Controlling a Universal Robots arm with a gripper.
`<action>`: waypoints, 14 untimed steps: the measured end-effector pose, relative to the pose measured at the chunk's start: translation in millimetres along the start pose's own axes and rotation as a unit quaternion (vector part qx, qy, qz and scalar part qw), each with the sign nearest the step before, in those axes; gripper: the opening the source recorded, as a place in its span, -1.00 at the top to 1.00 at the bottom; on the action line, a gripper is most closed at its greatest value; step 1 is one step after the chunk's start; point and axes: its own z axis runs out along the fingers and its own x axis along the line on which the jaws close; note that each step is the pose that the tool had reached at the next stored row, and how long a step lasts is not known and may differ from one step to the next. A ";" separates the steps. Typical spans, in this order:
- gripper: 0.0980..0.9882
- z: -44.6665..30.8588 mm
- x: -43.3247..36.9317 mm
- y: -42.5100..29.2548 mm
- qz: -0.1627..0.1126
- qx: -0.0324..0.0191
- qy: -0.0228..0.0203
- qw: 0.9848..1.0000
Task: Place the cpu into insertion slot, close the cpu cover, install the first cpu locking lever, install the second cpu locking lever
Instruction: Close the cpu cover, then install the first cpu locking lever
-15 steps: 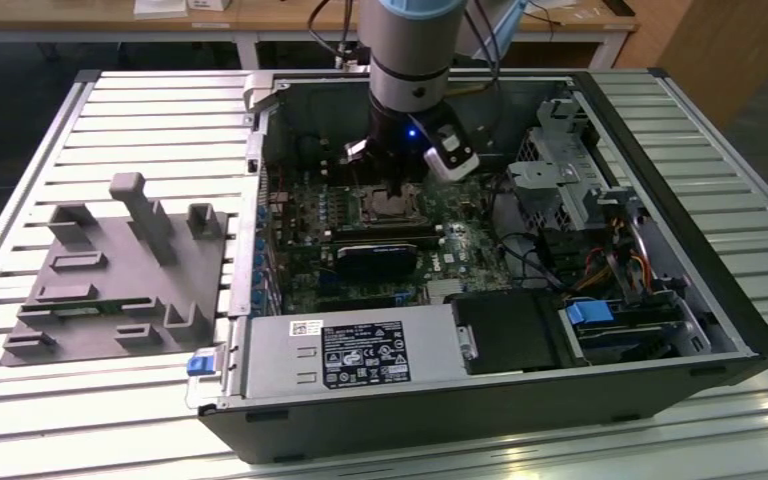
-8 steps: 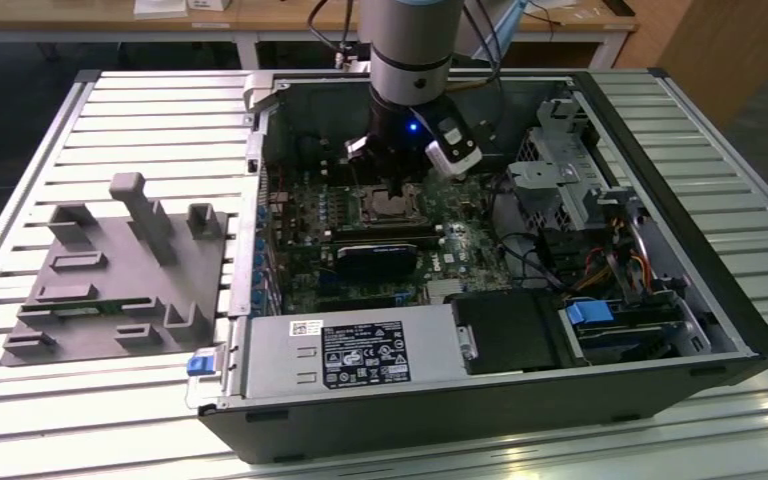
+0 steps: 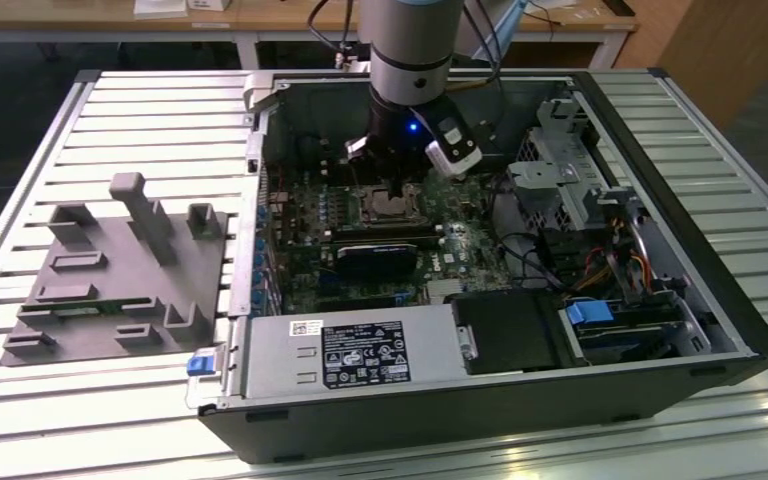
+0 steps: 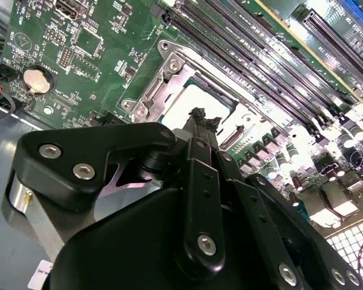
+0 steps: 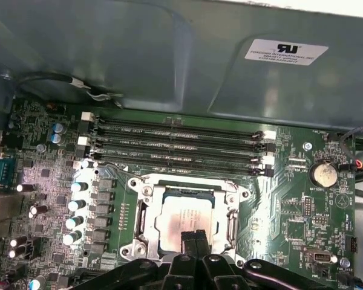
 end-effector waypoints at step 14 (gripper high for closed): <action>0.98 0.0 0.0 0.0 0.000 0.004 0.000 1.000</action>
